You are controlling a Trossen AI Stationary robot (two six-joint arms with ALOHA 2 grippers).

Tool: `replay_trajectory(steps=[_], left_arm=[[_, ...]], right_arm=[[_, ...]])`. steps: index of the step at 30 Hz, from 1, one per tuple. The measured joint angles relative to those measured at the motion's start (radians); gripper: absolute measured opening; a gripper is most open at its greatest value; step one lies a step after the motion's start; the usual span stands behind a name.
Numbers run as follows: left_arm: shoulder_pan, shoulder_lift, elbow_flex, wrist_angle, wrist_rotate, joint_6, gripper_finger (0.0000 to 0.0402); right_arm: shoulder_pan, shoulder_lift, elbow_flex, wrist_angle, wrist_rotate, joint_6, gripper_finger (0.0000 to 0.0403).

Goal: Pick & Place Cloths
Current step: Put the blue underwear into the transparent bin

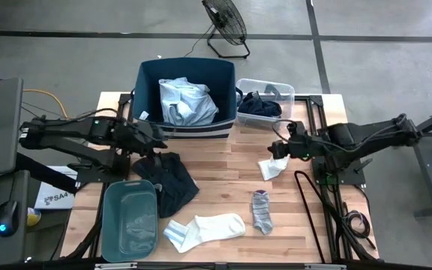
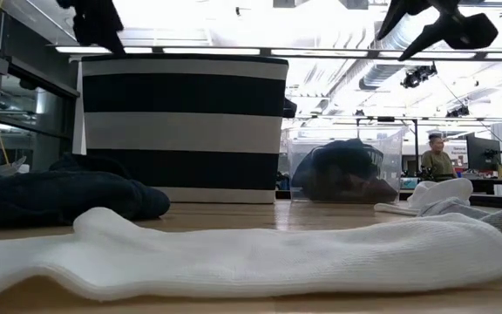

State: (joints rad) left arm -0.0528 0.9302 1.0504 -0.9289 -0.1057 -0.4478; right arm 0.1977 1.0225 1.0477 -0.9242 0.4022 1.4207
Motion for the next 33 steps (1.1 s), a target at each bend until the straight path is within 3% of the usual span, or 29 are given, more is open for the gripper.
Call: replay_trajectory(steps=[10,21,33], left_arm=[[0.0,0.155,0.0,-0.031,0.107,0.008,0.0245],[-0.001,0.348,0.0,-0.041,0.234,0.19,0.0249],[-0.106,0.57,0.0,-0.115,0.184,0.394,0.0339]], right_arm=[[0.107,0.001,0.0,0.007,0.027,-0.06,0.0207],[0.163,0.001,0.0,0.01,0.037,-0.152,0.0207],[0.176,0.001,0.0,0.008,0.037,-0.213,0.0207]])
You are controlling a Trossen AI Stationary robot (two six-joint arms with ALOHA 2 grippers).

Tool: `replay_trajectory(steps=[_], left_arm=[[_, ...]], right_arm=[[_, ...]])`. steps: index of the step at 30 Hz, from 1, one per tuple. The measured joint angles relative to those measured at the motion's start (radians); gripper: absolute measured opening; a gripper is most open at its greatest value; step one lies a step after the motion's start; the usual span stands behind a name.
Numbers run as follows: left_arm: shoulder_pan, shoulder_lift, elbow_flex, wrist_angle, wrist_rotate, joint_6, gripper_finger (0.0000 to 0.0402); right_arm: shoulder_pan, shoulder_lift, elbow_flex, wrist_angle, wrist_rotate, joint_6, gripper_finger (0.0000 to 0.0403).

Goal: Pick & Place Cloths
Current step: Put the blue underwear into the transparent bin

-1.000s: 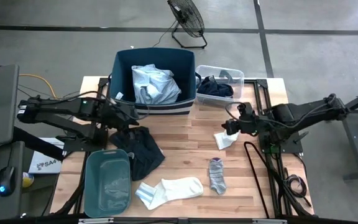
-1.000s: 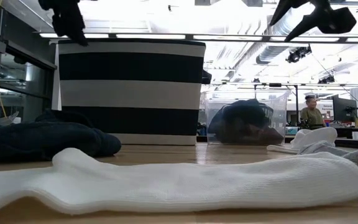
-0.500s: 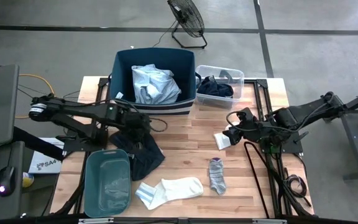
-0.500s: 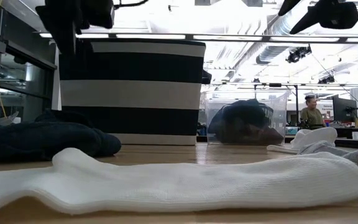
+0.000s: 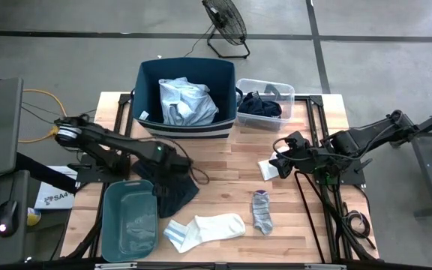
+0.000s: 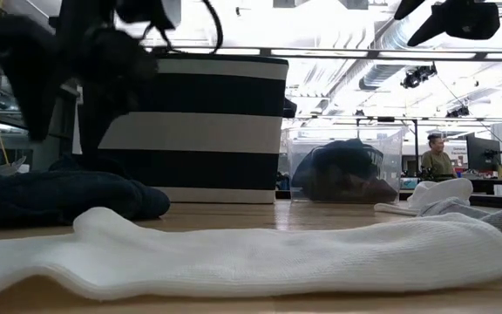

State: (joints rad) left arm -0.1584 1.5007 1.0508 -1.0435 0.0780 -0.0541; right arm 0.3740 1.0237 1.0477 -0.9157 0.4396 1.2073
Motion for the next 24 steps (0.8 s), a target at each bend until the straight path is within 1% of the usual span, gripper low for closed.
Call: replay_trajectory(steps=[3,7,14,20,22,24], left_arm=[[-0.025,0.055,0.0,-0.005,-0.057,0.013,0.0342],[-0.04,0.119,0.0,0.008,-0.082,0.024,0.034],[-0.038,0.217,0.001,0.081,-0.087,0.028,0.034],[-0.038,0.285,0.005,0.093,-0.088,0.024,0.0339],[-0.038,0.3,0.005,0.088,-0.088,0.024,0.0332],[-0.038,0.316,0.005,0.093,-0.085,0.024,0.0316]], right_arm=[[0.0,0.0,0.0,0.0,0.0,-0.002,0.0207],[0.0,0.0,0.0,0.0,0.0,-0.008,0.0207],[0.0,0.0,0.0,0.0,0.0,-0.009,0.0207],[0.0,0.0,0.0,0.006,0.0,-0.008,0.0207],[0.0,0.0,0.0,0.008,-0.001,-0.008,0.0207],[0.0,0.0,0.0,0.011,-0.001,-0.007,0.0207]])
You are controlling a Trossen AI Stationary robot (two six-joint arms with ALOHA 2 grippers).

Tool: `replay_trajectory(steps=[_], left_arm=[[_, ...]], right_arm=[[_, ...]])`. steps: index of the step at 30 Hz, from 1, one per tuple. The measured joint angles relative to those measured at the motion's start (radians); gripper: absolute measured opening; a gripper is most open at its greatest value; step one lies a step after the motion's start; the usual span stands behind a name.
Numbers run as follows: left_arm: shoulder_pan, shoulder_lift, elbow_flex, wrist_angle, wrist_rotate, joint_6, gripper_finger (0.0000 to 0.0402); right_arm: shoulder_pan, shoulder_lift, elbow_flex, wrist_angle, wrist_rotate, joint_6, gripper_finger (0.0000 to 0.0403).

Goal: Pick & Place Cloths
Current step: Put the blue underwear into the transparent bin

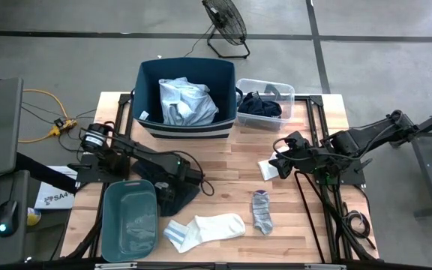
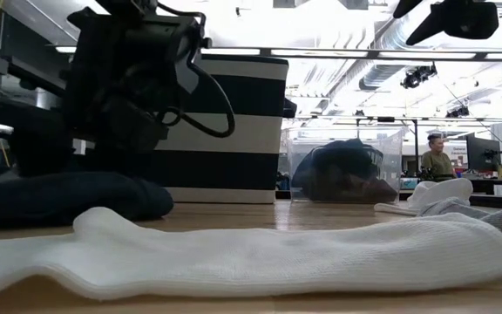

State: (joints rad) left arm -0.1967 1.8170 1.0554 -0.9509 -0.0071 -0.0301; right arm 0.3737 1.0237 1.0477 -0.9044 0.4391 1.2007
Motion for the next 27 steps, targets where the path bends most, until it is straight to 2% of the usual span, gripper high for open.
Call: replay_trajectory(steps=[3,6,13,19,23,27], left_arm=[[0.0,0.007,0.0,0.0,0.001,0.0,0.0276],[0.0,0.007,-0.001,0.011,0.002,0.0,0.0219],[0.001,0.008,-0.002,0.044,0.036,-0.009,0.0031],[0.0,0.009,0.036,0.046,0.081,-0.037,0.0012],[0.0,0.007,0.149,-0.071,0.071,-0.031,0.0012],[-0.001,-0.039,0.291,-0.119,0.027,-0.027,0.0012]], right_arm=[[0.0,0.0,0.0,0.002,-0.001,0.0,0.0207],[0.0,0.0,0.0,0.002,-0.002,0.001,0.0207],[0.0,0.0,0.0,-0.004,-0.003,-0.001,0.0207],[0.0,0.0,0.0,-0.004,-0.004,-0.025,0.0207],[0.001,0.0,0.0,-0.005,-0.021,-0.057,0.0207],[0.021,0.0,0.0,-0.003,-0.008,-0.115,0.0207]])
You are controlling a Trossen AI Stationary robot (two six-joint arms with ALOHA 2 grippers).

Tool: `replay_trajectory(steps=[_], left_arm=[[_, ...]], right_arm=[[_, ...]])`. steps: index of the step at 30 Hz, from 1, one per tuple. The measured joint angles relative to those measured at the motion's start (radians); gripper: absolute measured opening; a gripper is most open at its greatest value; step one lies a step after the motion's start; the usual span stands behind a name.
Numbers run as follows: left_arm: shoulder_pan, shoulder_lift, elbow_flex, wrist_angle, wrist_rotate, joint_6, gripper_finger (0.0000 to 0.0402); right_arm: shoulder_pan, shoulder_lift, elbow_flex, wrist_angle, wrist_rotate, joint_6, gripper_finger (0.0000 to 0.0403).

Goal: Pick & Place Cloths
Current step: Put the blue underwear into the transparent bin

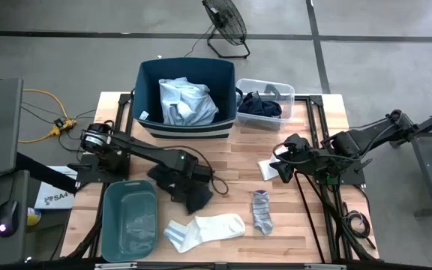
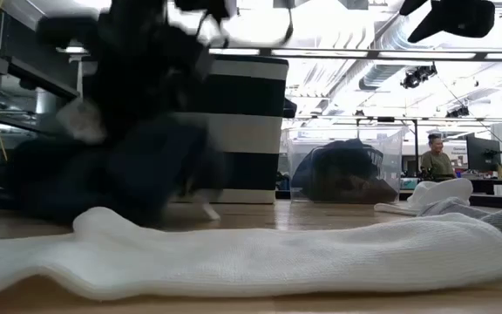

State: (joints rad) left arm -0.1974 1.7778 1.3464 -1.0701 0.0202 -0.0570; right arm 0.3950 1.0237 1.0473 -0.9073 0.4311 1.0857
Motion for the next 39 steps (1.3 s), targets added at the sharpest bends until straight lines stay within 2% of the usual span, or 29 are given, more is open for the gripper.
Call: replay_trajectory(steps=[6,11,15,18,23,29,33,39], left_arm=[[0.001,-0.022,0.219,-0.009,-0.087,-0.026,0.0012],[0.001,-0.021,0.381,0.027,-0.18,-0.03,0.0012],[0.001,-0.021,0.471,0.06,-0.299,-0.057,0.0012],[0.002,-0.021,0.534,0.098,-0.351,-0.085,0.0012],[0.014,-0.021,0.605,0.176,-0.397,-0.137,0.0012],[0.073,-0.022,0.666,0.228,-0.429,-0.189,0.0012],[0.116,-0.023,0.672,0.304,-0.397,-0.207,0.0012],[0.157,-0.023,0.671,0.416,-0.309,-0.207,0.0012]], right_arm=[[0.058,0.0,0.0,0.07,0.038,-0.105,0.0207],[0.126,0.0,0.0,0.213,0.162,-0.241,0.0207],[0.171,0.0,0.0,0.288,0.295,-0.33,0.0207],[0.198,0.0,0.0,0.337,0.387,-0.395,0.0207],[0.208,-0.001,0.0,0.408,0.43,-0.521,0.0207],[0.207,-0.001,0.0,0.448,0.431,-0.541,0.0207],[0.206,-0.001,0.0,0.45,0.436,-0.541,0.0207],[0.199,-0.001,0.0,0.464,0.56,-0.627,0.021]])
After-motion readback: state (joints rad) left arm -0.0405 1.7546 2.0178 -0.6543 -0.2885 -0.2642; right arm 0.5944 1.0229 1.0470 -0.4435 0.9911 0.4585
